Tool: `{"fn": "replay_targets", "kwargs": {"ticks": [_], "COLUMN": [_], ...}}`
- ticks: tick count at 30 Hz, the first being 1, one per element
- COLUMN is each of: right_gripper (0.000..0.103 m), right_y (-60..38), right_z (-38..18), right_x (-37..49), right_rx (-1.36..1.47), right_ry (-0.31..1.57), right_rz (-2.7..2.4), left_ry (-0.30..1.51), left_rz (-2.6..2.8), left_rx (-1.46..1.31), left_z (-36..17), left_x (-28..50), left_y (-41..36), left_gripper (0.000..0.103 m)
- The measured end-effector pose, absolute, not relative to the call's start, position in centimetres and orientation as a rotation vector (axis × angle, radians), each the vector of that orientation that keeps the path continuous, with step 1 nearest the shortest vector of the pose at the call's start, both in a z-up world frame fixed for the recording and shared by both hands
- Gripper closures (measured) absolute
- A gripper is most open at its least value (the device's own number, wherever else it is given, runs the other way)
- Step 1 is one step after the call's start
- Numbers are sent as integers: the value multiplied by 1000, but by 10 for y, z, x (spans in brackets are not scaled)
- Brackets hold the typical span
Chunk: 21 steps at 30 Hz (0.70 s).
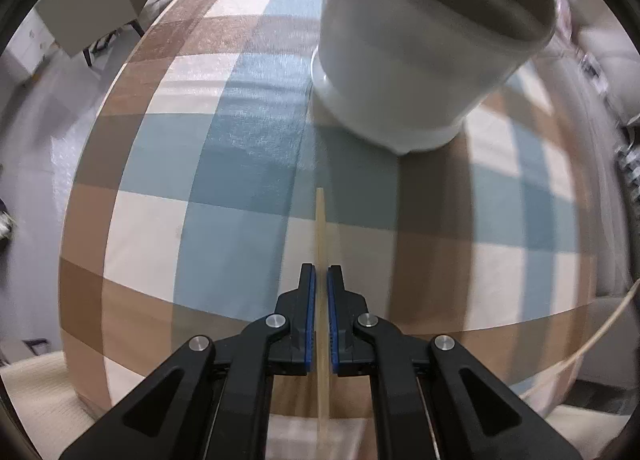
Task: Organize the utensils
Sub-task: 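Close the left tool on the last chopstick while the right tool holds its chopstick, then lift both held chopsticks off the table with both tools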
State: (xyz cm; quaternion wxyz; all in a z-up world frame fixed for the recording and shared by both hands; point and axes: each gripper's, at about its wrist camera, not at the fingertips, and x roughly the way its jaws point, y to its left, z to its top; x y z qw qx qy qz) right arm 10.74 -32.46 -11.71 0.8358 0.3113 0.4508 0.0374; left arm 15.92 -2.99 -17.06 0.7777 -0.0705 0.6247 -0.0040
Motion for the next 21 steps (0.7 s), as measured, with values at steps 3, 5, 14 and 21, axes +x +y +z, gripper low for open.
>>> {"fn": "replay_targets", "kwargs": {"ticks": [3,5,14,21], "right_gripper": [101,101,101,101], "right_y": [-322,-320,-306,-295], "right_z": [-116,-114,-101,-94], "right_x": [102,99,83,76], "right_rx": [651,645,609,587], "right_ry": [954,951,909,890], "right_rz": [87,90,108,111], "left_ry": [1243,1172,1050,1077], "left_rz": [-44,-72,-148,-191], "left_rx": [-159,-173,-188,-87], "left_z": [-144,-125,-87,-85], "left_x": [149,141,122,127], "left_y": [-26,-25,-24,-49], "left_gripper": [101,102,102,102]}}
